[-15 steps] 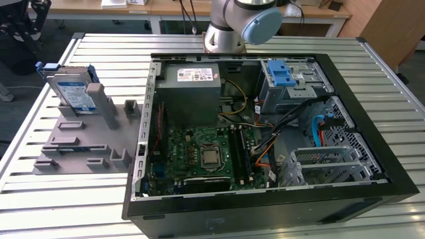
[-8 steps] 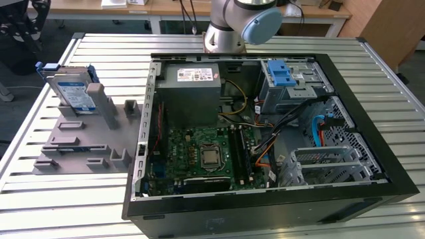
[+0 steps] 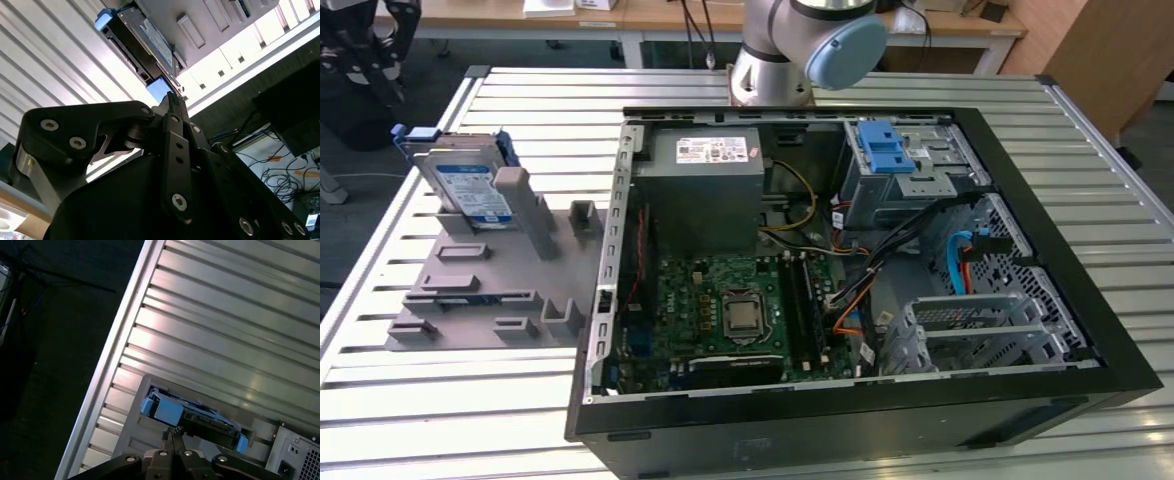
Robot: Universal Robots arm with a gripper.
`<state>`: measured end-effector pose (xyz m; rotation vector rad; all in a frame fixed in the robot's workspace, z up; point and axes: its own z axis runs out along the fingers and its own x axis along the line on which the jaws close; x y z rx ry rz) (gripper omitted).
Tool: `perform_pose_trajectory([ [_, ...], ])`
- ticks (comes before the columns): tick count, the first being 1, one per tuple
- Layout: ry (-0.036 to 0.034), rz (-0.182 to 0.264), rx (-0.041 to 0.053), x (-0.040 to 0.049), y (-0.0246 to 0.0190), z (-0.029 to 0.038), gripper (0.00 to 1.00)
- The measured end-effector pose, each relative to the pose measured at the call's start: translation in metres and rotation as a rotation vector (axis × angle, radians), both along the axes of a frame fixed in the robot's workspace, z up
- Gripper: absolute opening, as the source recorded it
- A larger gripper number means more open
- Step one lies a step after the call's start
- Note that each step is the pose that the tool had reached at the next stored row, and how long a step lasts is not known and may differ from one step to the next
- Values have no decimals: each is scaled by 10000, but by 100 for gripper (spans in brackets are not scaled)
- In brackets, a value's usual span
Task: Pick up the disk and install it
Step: 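Pick up the disk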
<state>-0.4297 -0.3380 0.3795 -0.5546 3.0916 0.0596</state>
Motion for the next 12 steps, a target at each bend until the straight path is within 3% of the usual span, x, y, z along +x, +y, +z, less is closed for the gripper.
perform_pose_trajectory([
  [12, 0, 1615, 0, 0, 0, -1, 11],
])
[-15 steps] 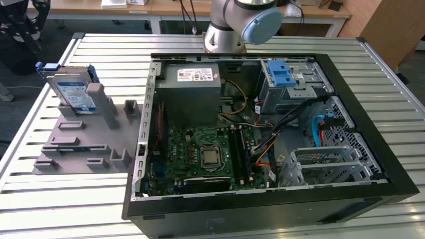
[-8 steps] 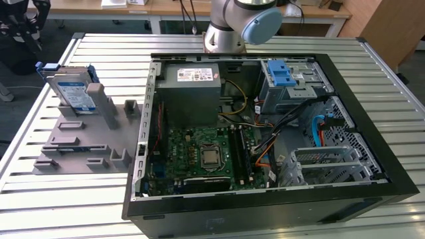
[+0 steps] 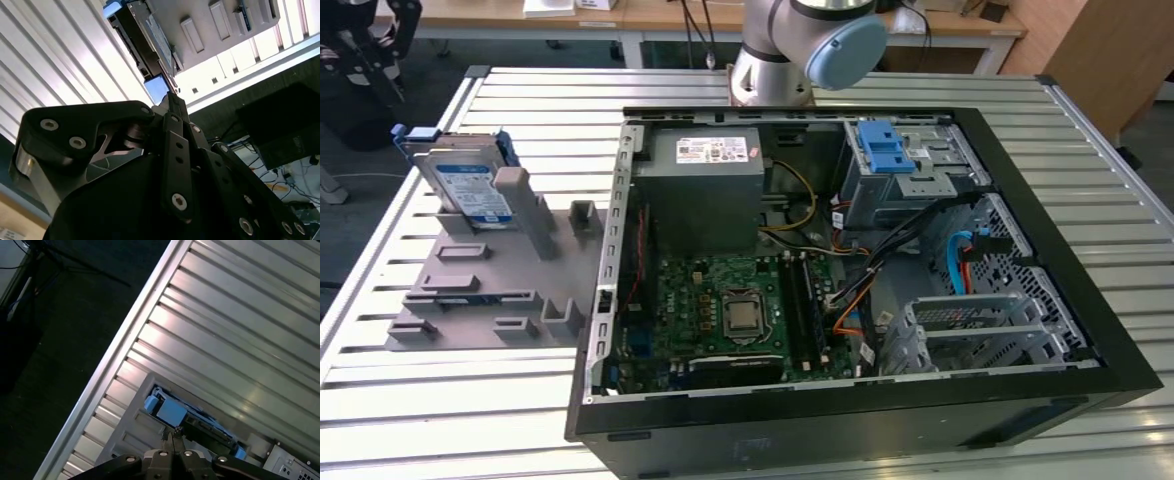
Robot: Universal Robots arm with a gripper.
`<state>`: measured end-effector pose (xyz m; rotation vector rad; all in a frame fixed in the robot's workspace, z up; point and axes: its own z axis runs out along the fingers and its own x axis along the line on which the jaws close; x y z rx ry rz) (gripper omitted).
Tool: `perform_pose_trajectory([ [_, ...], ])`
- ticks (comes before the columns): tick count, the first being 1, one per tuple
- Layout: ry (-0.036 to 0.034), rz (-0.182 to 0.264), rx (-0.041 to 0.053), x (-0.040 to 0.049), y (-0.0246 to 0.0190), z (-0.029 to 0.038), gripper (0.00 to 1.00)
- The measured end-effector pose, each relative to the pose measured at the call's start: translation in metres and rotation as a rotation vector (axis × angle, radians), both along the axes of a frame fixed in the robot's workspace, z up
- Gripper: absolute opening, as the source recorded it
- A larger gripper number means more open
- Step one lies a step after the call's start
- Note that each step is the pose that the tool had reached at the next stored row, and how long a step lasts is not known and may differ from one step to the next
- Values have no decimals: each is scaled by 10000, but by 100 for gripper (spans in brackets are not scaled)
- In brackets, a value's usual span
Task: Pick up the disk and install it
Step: 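Pick up the disk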
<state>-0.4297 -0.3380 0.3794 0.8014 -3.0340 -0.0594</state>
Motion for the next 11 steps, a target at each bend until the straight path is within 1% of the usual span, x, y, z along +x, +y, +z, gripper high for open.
perform_pose_trajectory([
  [11, -13, 1317, 0, 0, 0, -1, 11],
])
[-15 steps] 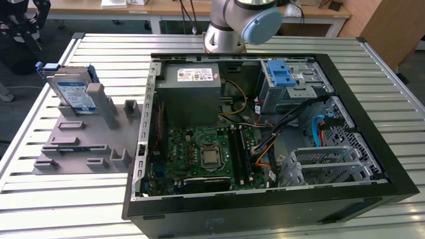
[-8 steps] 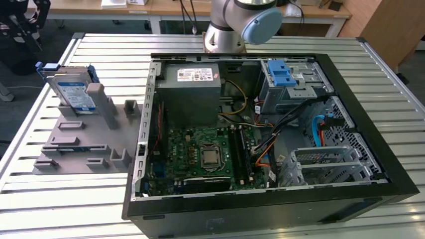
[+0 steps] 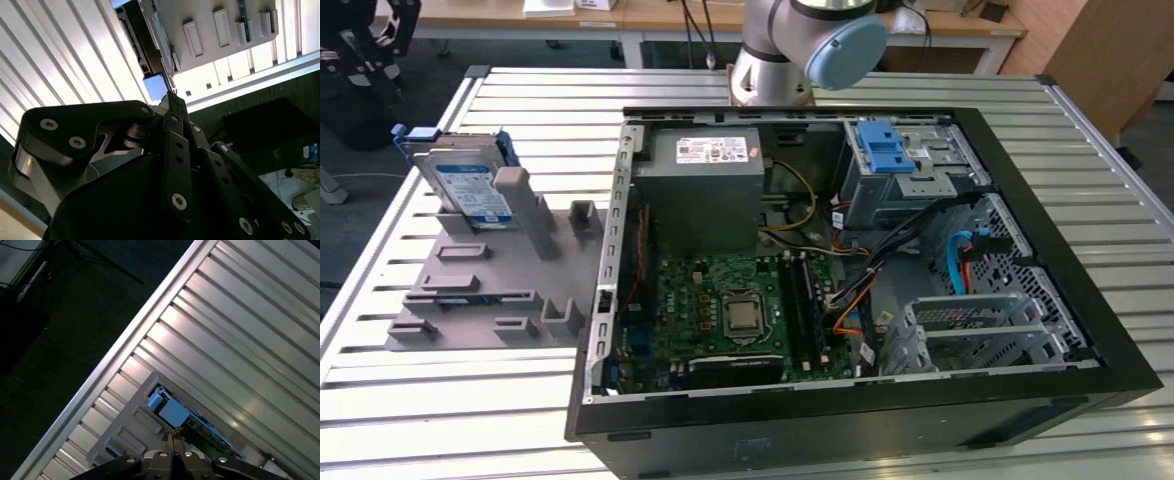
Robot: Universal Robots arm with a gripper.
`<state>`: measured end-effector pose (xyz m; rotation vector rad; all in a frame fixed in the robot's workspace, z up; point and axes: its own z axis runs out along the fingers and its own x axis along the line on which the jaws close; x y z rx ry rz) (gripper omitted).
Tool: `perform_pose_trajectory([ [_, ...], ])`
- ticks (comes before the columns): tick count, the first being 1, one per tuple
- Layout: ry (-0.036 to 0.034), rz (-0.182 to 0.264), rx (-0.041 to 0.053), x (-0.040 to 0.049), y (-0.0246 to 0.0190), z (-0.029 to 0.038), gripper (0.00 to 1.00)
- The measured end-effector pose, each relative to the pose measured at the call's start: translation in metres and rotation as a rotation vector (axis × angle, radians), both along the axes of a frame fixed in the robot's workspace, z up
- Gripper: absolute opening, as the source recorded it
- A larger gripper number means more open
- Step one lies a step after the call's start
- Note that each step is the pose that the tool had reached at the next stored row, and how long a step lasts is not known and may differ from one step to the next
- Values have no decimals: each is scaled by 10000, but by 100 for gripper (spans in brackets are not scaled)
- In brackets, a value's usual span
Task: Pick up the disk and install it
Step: 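Pick up the disk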
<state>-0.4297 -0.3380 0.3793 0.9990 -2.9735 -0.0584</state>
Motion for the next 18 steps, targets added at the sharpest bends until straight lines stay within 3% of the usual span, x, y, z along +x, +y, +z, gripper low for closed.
perform_pose_trajectory([
  [18, -31, 2105, 0, 0, 0, -1, 11],
])
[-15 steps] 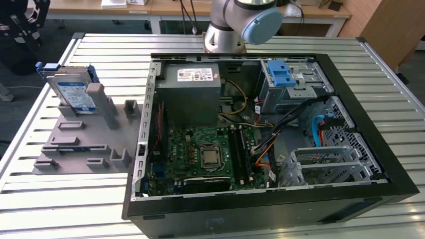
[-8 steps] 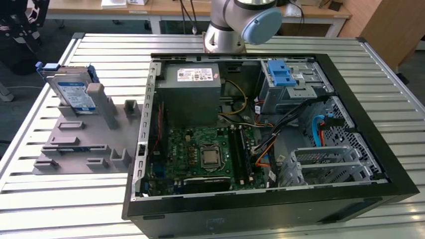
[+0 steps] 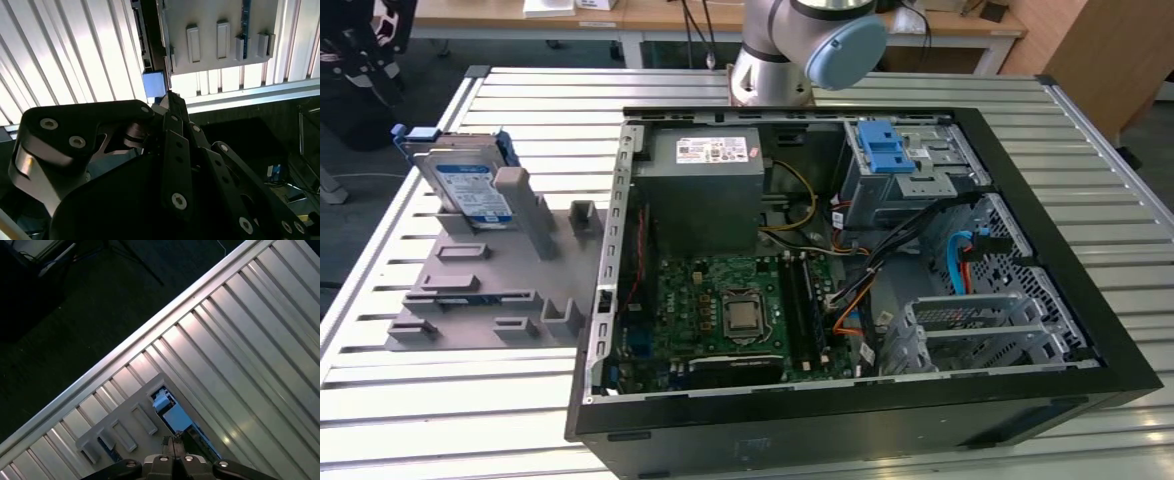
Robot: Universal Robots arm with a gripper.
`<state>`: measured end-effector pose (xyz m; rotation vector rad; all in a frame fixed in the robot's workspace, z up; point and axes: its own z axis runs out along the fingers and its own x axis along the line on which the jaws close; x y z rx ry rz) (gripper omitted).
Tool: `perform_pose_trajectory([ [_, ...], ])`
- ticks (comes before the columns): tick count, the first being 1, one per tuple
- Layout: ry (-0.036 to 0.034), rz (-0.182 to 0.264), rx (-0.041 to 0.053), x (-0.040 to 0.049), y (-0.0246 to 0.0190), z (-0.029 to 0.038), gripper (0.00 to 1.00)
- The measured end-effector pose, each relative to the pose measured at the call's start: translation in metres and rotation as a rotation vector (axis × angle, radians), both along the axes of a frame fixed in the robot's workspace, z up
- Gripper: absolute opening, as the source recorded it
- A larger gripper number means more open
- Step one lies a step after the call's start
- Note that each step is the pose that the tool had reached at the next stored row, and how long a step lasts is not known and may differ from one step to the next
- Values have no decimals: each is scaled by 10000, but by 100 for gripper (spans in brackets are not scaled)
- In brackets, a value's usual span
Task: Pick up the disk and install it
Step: 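Pick up the disk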
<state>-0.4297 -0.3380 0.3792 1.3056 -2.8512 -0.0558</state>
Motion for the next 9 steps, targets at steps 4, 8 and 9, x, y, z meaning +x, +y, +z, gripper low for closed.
perform_pose_trajectory([
  [4, -8, 420, 0, 0, 0, 0, 11],
  [8, -16, 943, 0, 0, 0, 0, 11],
  [9, -18, 1049, -1, 0, 0, 0, 11],
])
